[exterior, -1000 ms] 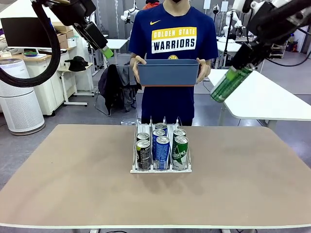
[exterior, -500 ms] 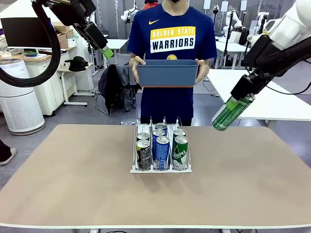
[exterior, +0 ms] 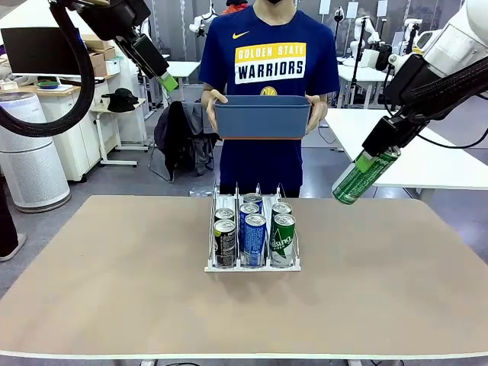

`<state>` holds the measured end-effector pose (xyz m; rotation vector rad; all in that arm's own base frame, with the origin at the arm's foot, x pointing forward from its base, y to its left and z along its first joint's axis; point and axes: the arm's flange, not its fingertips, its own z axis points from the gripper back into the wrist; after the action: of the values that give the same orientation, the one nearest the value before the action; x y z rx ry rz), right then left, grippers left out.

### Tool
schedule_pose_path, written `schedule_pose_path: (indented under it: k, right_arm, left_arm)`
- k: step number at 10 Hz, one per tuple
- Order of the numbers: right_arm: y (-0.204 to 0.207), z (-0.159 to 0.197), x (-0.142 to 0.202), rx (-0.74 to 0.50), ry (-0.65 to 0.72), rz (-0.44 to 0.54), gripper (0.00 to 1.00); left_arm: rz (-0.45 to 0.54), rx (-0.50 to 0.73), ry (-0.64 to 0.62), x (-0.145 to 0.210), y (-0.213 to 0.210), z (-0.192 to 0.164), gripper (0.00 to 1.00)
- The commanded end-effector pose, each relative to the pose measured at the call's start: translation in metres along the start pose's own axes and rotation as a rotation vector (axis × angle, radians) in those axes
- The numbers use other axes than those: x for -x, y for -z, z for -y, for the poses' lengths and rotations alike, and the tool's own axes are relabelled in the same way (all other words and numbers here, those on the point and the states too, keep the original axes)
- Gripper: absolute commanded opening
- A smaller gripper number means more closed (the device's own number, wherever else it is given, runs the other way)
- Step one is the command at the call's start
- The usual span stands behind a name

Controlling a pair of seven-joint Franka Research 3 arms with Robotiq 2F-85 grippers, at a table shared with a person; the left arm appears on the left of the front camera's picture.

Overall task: Fill the beverage cans into the dispenser.
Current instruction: Place the picked Sprite in the line of the Automatic Can Dispenser with the same cans.

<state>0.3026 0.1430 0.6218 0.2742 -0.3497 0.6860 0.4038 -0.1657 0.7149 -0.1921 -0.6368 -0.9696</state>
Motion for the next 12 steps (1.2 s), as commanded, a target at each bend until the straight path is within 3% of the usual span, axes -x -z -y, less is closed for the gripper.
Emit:
schedule_pose_path:
  k: [1, 4, 6, 7, 12]
  right_arm:
    - [-0.004, 0.000, -0.002, 0.014, 0.003, 0.008, 0.58]
    - [0.009, 0.008, -0.004, 0.034, -0.040, 0.036, 0.58]
    - [0.041, -0.007, 0.006, 0.008, -0.008, 0.093, 0.58]
    - [0.048, -0.011, 0.012, -0.021, 0.004, 0.077, 0.58]
    - [0.101, -0.047, 0.040, 0.131, -0.030, 0.093, 0.58]
  left_arm:
    - [0.001, -0.004, 0.000, 0.001, 0.001, -0.001, 1.00]
    - [0.001, -0.004, 0.000, 0.001, 0.001, -0.001, 1.00]
    - [0.001, -0.004, 0.000, 0.001, 0.001, -0.001, 1.00]
    - [0.001, -0.004, 0.000, 0.001, 0.001, -0.001, 1.00]
    - [0.001, -0.004, 0.000, 0.001, 0.001, -0.001, 1.00]
